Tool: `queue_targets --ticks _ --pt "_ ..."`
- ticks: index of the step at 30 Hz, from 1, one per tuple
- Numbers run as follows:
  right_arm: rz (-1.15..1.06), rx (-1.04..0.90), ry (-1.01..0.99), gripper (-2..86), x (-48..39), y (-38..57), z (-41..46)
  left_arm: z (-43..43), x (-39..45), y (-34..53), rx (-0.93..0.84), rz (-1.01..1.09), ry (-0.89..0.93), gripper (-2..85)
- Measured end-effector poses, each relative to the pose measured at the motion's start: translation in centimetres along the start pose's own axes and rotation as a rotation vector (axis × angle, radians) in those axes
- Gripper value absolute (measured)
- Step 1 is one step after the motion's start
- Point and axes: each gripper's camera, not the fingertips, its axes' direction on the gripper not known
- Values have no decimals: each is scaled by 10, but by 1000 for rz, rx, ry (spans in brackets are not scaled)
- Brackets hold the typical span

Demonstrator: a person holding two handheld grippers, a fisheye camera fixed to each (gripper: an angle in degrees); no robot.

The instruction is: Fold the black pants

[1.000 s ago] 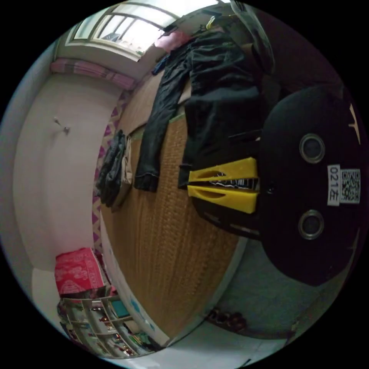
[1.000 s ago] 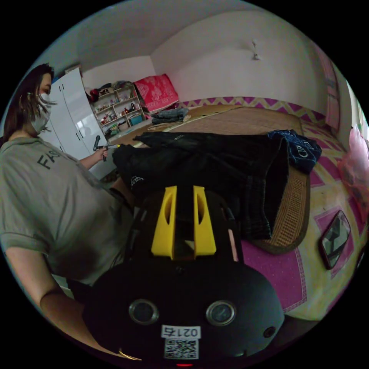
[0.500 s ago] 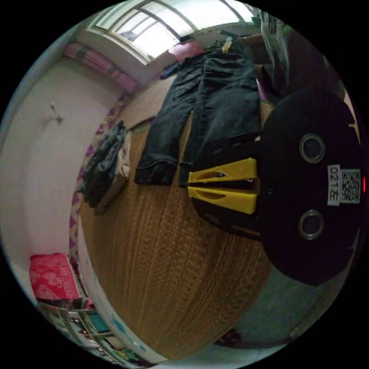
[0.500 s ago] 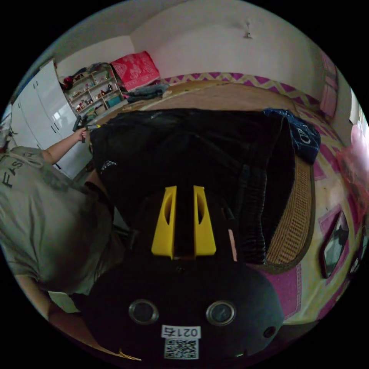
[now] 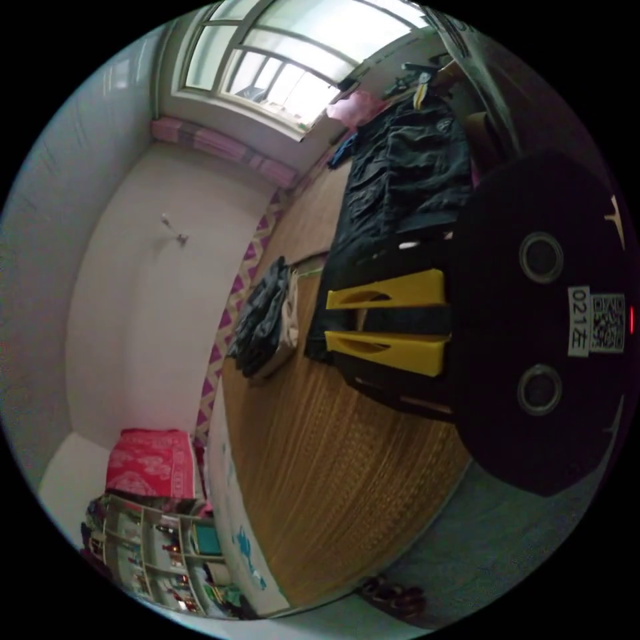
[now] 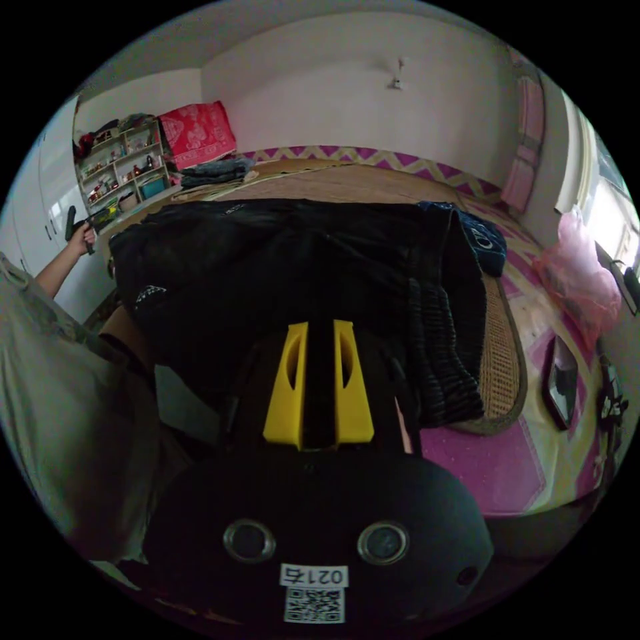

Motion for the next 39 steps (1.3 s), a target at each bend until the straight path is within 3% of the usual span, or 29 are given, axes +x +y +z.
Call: queue_targets --ticks 4,6,8,10,12,15,19,23,27,32,39 --pt "78 -32 -30 9 7 -13 -12 13 38 17 -73 12 24 -2" --pt "197 175 16 -1 32 -20 -48 18 58 28 -92 9 36 -7" --pt "228 237 143 -4 47 -34 -61 22 70 36 -87 9 65 -8" --pt "203 187 166 -7 65 -57 -48 28 81 44 -95 28 81 -9" --pt "182 -42 88 -9 97 -87 0 38 92 53 -149 46 62 -9" --pt "230 -303 283 -10 140 -90 54 45 99 66 -209 38 36 -8" --pt "313 -266 206 -9 163 -89 50 29 96 83 -184 12 -3 0" --pt "373 -69 232 -6 160 -62 -2 8 79 102 -173 -51 42 52" --pt "433 15 74 1 158 -3 -54 -1 62 120 -170 -134 190 29" --pt "632 27 -54 54 157 76 -75 -12 48 140 -90 -283 115 3" --pt "905 114 -383 89 169 144 -40 2 13 163 -96 -428 164 80"
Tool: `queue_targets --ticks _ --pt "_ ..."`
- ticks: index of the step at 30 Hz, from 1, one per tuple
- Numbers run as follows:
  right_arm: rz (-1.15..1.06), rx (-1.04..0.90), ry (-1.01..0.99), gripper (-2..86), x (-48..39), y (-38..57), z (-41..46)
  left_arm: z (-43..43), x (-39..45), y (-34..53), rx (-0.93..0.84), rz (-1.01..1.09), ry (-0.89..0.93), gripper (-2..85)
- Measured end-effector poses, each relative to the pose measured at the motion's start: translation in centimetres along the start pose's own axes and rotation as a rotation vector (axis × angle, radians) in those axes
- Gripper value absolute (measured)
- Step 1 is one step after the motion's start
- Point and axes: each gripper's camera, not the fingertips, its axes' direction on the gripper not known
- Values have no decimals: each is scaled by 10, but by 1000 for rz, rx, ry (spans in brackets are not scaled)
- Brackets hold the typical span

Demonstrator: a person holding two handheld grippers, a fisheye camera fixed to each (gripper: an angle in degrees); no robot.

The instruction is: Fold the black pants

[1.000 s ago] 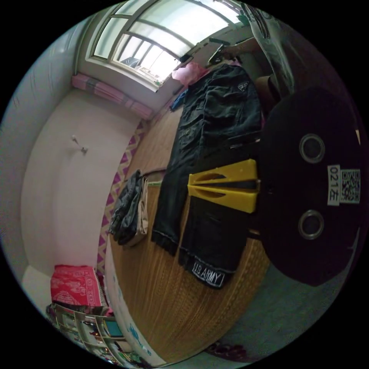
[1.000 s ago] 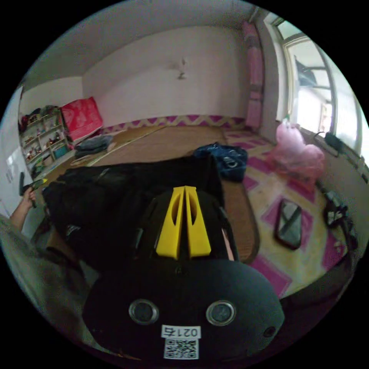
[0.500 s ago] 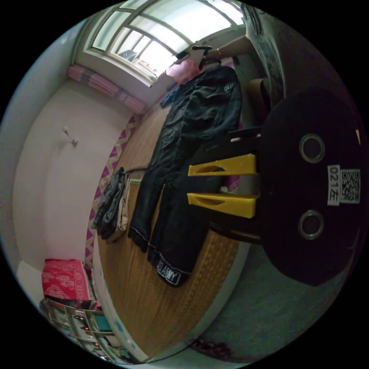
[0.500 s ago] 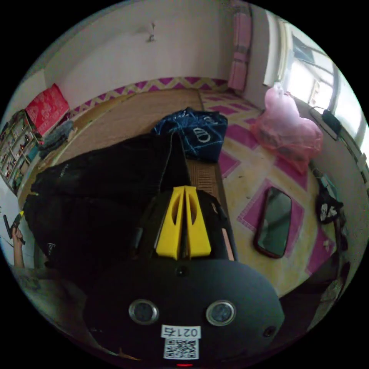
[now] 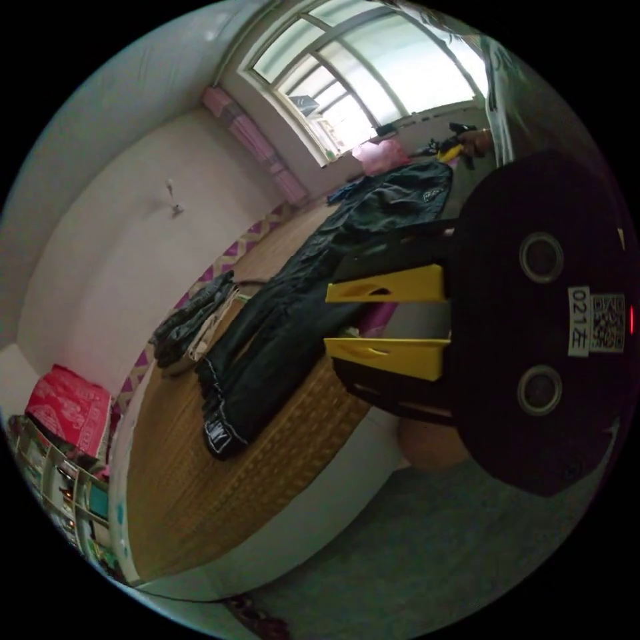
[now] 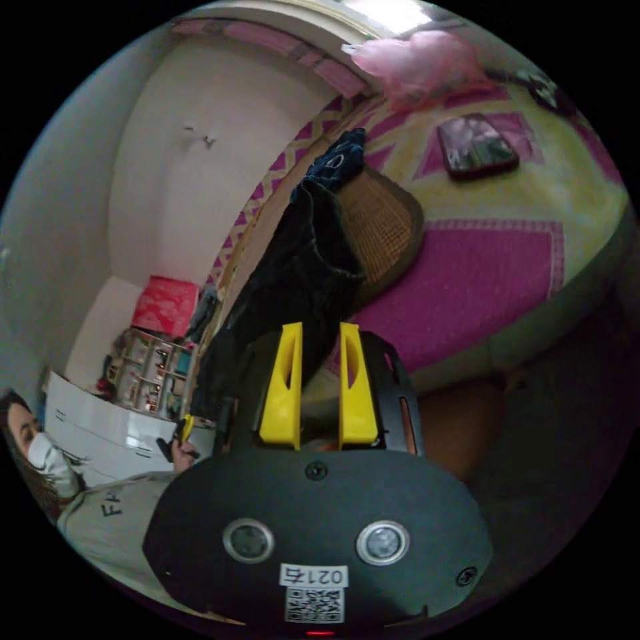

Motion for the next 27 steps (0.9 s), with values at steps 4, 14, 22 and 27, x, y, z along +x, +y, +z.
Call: queue_targets --ticks 4,14,22,27 --pt "59 31 -45 94 12 1 11 0 -25 -1 -5 -101 60 96" --pt "72 -62 -140 88 21 -6 41 3 -76 -22 45 -202 91 100" --pt "97 -60 -172 89 29 -14 52 24 -97 -65 53 -250 79 86" --pt "108 -50 -187 93 30 -13 51 30 -98 -92 -22 -265 16 121"
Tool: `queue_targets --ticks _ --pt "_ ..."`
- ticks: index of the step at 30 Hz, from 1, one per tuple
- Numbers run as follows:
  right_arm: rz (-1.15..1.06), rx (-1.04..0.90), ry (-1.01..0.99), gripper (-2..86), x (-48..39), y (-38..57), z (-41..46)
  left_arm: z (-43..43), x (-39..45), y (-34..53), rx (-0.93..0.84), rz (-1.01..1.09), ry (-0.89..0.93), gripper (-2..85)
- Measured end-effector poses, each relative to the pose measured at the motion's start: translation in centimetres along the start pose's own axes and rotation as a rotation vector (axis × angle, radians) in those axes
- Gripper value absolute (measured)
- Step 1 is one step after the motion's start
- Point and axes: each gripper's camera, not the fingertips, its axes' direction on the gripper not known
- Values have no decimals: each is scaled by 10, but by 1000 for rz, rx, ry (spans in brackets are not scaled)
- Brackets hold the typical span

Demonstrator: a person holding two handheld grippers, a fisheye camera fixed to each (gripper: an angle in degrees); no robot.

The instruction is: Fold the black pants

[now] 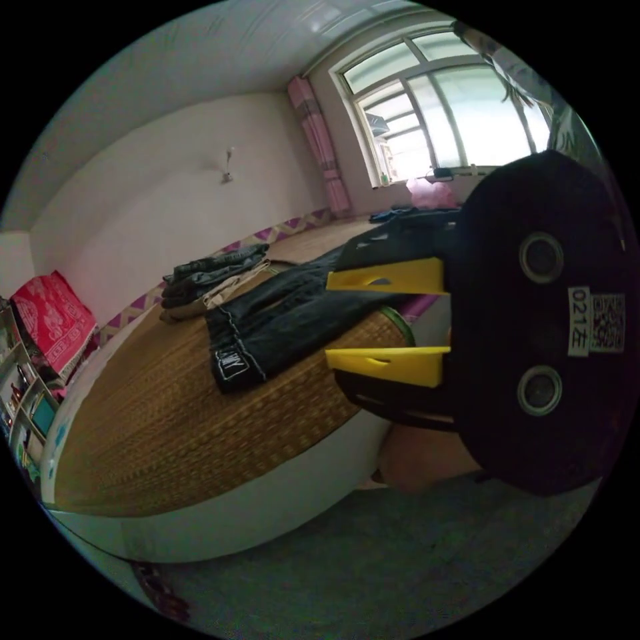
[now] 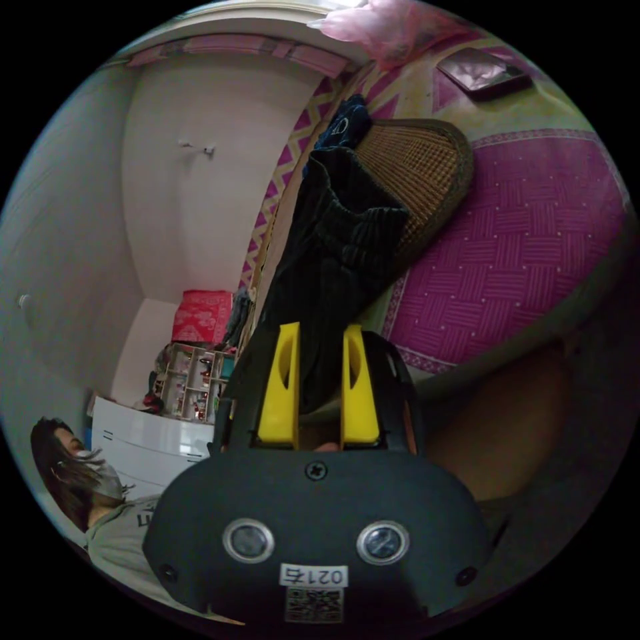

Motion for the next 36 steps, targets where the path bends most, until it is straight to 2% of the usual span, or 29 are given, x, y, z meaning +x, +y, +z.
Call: queue_targets --ticks 7,10,11,16,22,27,32,34,36 --pt "10 -12 -3 83 1 -6 21 37 13 -34 -58 9 -13 119" --pt "11 -1 14 49 -2 -9 29 45 10 -44 -46 -38 -35 76" --pt "11 4 -2 33 -3 -9 31 46 8 -46 -26 -49 -55 37" --pt "-57 17 -114 14 -26 -20 34 58 26 -66 -26 60 -20 -6" --pt "-143 14 -202 14 -85 -80 55 79 108 -124 -13 268 -29 -9" --pt "-144 -30 -140 31 -126 -177 123 168 170 -212 -108 302 -126 -9" --pt "-27 -87 21 68 -103 -245 214 284 168 -263 -228 254 -231 -5" --pt "21 -97 66 74 -90 -250 236 303 159 -268 -209 226 -253 -3" --pt "10 -35 0 73 -91 -239 237 297 159 -267 -118 266 -205 7"
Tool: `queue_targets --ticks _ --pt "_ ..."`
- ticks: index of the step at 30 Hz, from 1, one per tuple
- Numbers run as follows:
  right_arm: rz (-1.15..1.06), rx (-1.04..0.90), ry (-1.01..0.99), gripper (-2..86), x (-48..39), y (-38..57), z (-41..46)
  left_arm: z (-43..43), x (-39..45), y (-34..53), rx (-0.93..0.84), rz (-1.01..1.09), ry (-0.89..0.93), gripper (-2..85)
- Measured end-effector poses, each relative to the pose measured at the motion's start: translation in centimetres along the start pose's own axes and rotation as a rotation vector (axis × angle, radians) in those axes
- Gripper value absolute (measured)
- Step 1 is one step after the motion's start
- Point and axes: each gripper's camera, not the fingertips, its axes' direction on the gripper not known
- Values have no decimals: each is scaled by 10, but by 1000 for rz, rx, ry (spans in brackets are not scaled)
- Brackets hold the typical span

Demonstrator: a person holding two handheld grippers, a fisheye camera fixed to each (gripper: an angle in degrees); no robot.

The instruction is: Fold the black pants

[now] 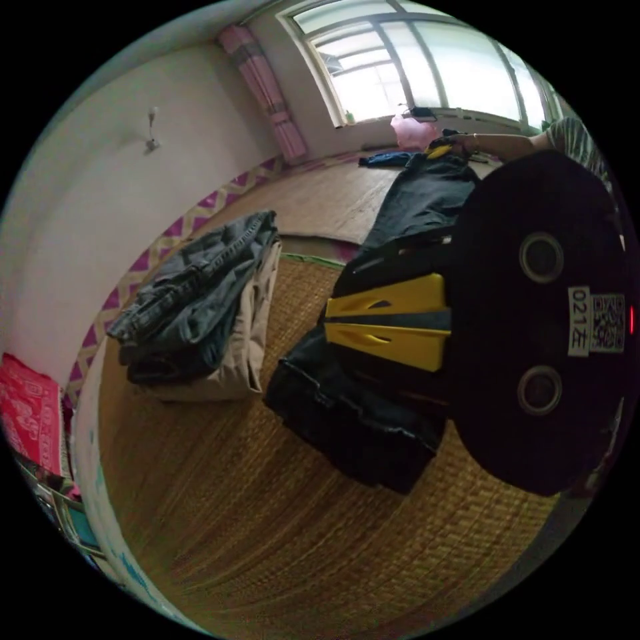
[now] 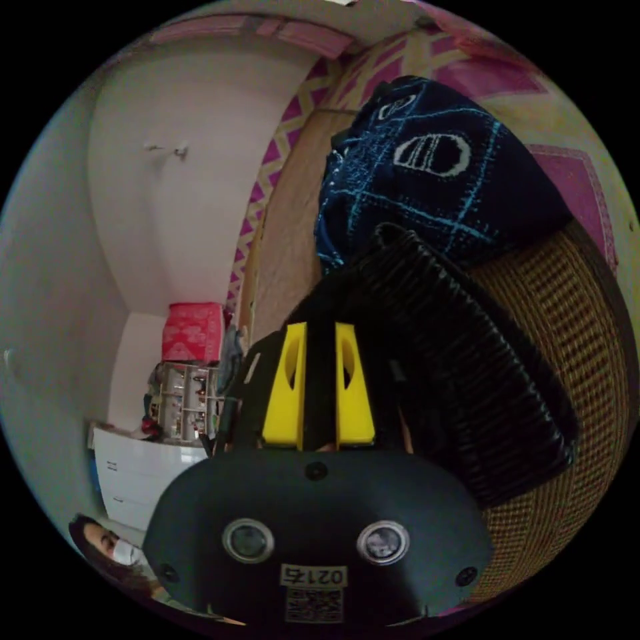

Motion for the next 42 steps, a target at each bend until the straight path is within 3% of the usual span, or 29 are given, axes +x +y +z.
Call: queue_targets --ticks 4,8,10,11,14,15,18,22,25,27,31,37,42 --pt "-208 -60 -4 70 -42 34 11 -7 9 15 -10 108 49 48" --pt "-535 -299 56 57 -118 113 83 13 34 38 -111 264 78 69" --pt "-676 -402 96 44 -148 155 123 31 43 43 -187 324 -13 61" --pt "-762 -467 145 31 -162 184 150 43 46 45 -217 343 -114 45" --pt "-943 -676 396 8 -173 251 216 43 39 41 -193 283 -57 0" --pt "-1038 -559 441 3 -178 271 214 42 37 41 -201 250 -51 -4" --pt "-1154 -516 575 -2 -188 310 219 34 39 45 -206 245 -89 -8" --pt "-1177 -489 629 -5 -191 334 223 19 38 56 -165 197 -136 -5" --pt "-1127 -474 599 -6 -189 335 224 -8 25 73 21 35 -42 14" --pt "-1066 -473 552 -5 -184 331 222 -14 9 85 61 -153 115 101" --pt "-990 -456 490 -5 -176 328 217 -6 17 97 63 -244 124 151" --pt "-968 -441 493 -6 -170 332 213 15 65 97 75 -269 19 145" --pt "-954 -436 485 -6 -163 332 205 36 91 111 145 -387 73 66"
